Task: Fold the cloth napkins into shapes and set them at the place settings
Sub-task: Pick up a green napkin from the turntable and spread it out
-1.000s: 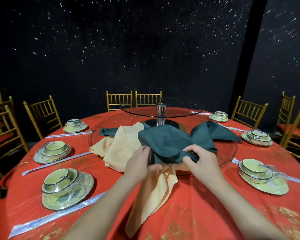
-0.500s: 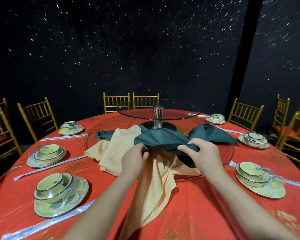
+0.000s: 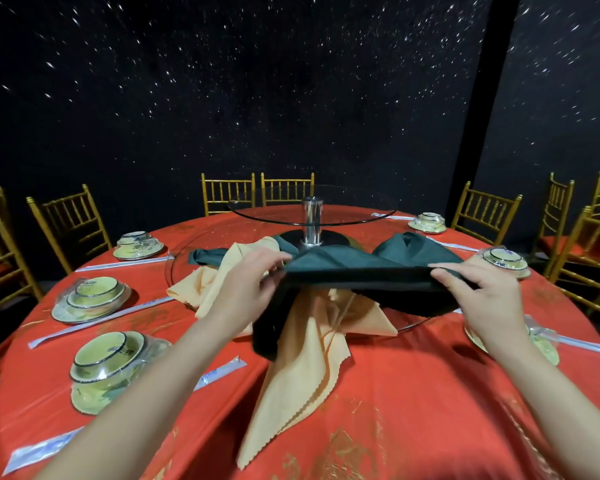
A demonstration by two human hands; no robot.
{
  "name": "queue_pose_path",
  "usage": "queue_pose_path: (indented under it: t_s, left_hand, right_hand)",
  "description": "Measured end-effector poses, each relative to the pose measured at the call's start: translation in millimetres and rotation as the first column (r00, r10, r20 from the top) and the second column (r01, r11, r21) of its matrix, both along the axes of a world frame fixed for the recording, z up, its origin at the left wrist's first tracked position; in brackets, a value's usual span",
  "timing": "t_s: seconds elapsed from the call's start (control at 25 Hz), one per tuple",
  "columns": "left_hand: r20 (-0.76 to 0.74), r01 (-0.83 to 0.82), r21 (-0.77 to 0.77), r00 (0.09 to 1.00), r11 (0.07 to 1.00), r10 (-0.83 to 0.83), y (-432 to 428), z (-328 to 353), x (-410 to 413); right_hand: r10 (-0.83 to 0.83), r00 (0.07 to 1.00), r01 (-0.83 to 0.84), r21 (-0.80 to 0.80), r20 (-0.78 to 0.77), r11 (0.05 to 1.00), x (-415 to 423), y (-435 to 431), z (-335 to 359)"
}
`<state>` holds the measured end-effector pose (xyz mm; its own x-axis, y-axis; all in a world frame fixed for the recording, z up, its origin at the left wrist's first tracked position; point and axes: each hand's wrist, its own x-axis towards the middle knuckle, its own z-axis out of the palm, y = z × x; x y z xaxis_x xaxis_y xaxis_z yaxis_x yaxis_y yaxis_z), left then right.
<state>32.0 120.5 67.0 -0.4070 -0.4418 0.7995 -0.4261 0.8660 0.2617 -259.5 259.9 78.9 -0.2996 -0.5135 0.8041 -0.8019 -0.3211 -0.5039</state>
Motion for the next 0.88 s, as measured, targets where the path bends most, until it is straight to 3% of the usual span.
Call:
queue_pose_path:
  t_s: [0.08, 0.16, 0.4, 0.48, 0.6, 0.72, 0.8, 0.88]
  left_hand:
    - [0.215, 0.074, -0.035, 0.974, 0.997, -0.065, 13.1, -36.3, 12.0]
    - [0.336, 0.095, -0.025, 0.938, 0.995, -0.081, 29.8, -70.0, 20.6]
    - [0.484, 0.237, 0.059, 0.843, 0.97, -0.235, 70.1, -118.7, 32.3]
    - [0.454, 0.197, 0.09, 0.864, 0.976, -0.217, 72.6, -122.8, 37.7]
    - [0.273, 0.056, 0.161, 0.957, 0.985, -0.099, 60.9, -119.0, 43.3]
    - [0.227, -0.127, 0.255, 0.972, 0.959, 0.069, 43.9, -112.4, 38.5]
    - [0.226, -0.168, 0.371, 0.97, 0.913, 0.087, 37.0, -108.5, 21.0]
    - [0.153, -0.171, 0.492, 0.982, 0.853, 0.108, 28.7, -98.7, -3.2]
  right_hand:
    - [0.07, 0.997, -0.07, 0.02, -0.026, 0.997, -12.0, 21.7, -17.0]
    - [0.116, 0.992, -0.108, 0.124, -0.055, 0.986, -25.0, 43.2, -42.3]
    - [0.148, 0.984, -0.086, 0.47, -0.096, 0.879, -62.1, 91.1, -125.8]
    - [0.142, 0.986, -0.071, 0.558, -0.086, 0.827, -70.6, 101.3, -147.5]
    - [0.153, 0.982, -0.047, 0.647, -0.109, 0.761, -74.0, 111.3, -154.1]
    - [0.126, 0.983, -0.033, 0.549, -0.133, 0.835, -60.7, 97.5, -130.8]
    - [0.067, 0.98, 0.034, 0.485, -0.189, 0.874, -49.8, 71.3, -117.4]
    - [0.025, 0.971, 0.109, 0.532, -0.238, 0.84, -37.6, 41.6, -113.2]
